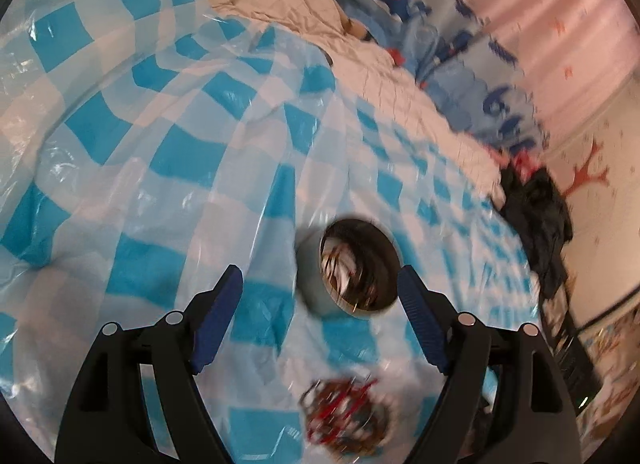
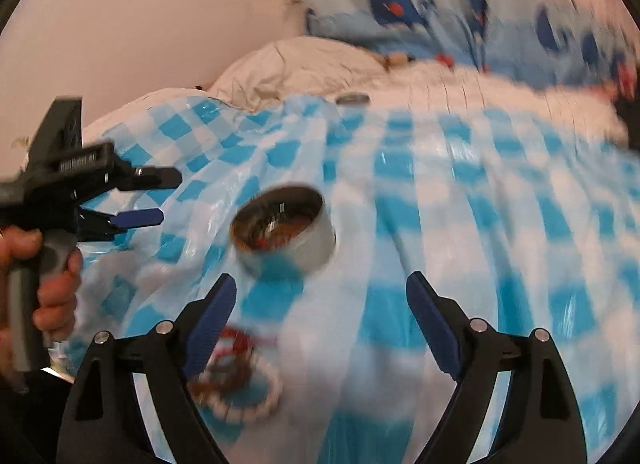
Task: Organize jewelry
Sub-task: 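Grasp the red string bracelet from the pile with the left tool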
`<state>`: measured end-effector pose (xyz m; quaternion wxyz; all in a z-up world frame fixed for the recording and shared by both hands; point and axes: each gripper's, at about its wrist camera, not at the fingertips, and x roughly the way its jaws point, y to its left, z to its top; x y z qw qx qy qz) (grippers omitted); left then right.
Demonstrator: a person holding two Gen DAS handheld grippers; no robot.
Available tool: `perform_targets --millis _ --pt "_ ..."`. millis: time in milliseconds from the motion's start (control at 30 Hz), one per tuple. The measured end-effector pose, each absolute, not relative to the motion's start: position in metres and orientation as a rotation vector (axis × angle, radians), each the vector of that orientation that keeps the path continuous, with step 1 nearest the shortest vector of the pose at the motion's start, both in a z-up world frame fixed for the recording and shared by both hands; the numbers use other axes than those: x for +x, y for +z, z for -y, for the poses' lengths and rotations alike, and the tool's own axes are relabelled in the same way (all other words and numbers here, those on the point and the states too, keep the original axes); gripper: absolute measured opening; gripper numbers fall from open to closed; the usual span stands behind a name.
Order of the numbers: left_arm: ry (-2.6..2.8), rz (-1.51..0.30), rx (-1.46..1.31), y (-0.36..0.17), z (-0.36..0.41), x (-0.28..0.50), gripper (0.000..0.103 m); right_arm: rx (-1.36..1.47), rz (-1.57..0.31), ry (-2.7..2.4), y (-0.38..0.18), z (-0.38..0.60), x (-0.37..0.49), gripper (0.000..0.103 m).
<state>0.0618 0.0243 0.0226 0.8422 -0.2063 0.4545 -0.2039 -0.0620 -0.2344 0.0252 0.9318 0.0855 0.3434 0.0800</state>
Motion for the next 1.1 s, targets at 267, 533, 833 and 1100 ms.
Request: perform_targets --millis 267,533,833,1100 --pt "-0.565 -1.001 -0.244 0.010 0.004 0.016 0.076 0.330 -0.691 0.156 0.022 0.246 -0.078 0.083" --pt "-0.690 -0.920 -0.037 0.010 0.027 -0.014 0.076 0.472 -0.697 0.144 0.016 0.269 -0.075 0.083" --pt "-0.707 -0.959 0.055 -0.014 0.032 -0.019 0.043 0.494 -0.716 0.178 0.014 0.265 -0.073 0.083" --pt "-0.715 -0.967 0.091 -0.016 0.036 -0.020 0.009 0.489 -0.721 0.182 0.013 0.263 -0.072 0.083"
